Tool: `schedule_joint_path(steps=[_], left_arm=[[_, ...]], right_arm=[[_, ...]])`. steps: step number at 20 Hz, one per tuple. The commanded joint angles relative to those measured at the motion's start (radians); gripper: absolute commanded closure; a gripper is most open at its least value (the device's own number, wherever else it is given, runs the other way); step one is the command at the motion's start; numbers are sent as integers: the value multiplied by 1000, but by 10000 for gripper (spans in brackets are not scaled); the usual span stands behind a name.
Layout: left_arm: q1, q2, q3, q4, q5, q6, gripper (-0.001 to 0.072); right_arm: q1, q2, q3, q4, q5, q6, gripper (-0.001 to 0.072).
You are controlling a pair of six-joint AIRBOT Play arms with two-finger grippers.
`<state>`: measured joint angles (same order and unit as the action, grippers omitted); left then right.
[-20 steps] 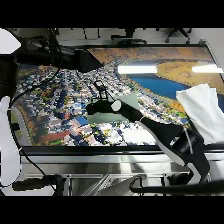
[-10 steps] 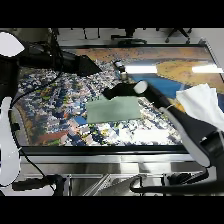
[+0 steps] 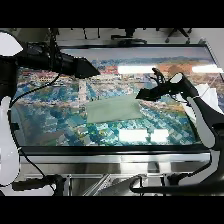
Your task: Fold the shirts.
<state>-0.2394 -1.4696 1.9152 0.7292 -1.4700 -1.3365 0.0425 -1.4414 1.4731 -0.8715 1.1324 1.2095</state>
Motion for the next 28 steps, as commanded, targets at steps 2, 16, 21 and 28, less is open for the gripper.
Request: schedule_joint_path(steps=[2,16,21,28], left_arm=[[-1,0,0,1,-4,0,697],[-1,0,-1,2,-10,-11,698],[-1,0,-1,3,-24,-11,697],[-1,0,-1,3,-29,-10,697]], right_arm=[[26,-96,0,45,51,-28,28],[-172,60,161,294,143,-64,688],[-415,259,185,293,39,37,688],[-790,468,185,153,86,383,688]])
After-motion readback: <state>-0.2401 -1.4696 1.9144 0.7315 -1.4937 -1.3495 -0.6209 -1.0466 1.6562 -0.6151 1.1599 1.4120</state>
